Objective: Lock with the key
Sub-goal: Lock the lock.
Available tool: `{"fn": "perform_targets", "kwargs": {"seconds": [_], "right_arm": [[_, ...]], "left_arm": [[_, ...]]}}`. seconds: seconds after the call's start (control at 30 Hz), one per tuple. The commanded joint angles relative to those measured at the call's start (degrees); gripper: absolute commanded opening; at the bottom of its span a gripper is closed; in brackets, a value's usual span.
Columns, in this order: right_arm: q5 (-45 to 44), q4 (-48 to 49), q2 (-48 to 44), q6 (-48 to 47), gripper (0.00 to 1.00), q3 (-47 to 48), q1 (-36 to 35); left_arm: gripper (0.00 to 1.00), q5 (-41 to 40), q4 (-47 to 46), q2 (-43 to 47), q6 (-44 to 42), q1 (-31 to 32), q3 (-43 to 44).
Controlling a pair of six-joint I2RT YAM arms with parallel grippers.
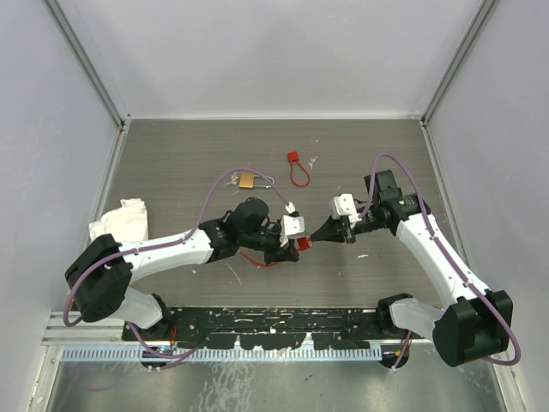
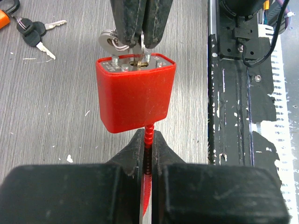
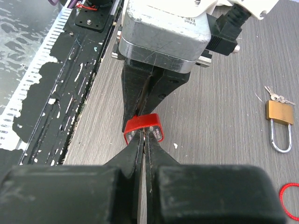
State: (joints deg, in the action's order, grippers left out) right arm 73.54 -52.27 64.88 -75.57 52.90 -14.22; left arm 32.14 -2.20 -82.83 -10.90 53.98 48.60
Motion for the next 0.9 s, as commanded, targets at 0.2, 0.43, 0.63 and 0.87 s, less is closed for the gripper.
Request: {"fn": "perform_targets", "kwargs": {"seconds": [0.2, 0.43, 0.63, 0.87], "right_arm": [[0.93, 2.70, -0.68, 4.66, 0.35, 0.60, -0.54], [1.04, 2.70, -0.50, 8.79, 0.56, 2.61, -0.20], [0.00, 2.77, 0.35, 12.26, 0.57, 4.35, 0.21], [1.99, 4.72, 1.12, 15.42, 0.57, 3.51, 0.17]], "left_arm": [[0.00, -3.56, -4.66, 2.79, 1.33, -0.24, 0.18], [0.00, -8.38, -8.75, 6.13, 3.59, -0.23, -4.25], [0.00, -15.09, -12.89, 9.59, 5.98, 0.72, -8.47], [0.00, -24.61, -16.46, 13.01, 6.92, 3.92, -10.60]]}}
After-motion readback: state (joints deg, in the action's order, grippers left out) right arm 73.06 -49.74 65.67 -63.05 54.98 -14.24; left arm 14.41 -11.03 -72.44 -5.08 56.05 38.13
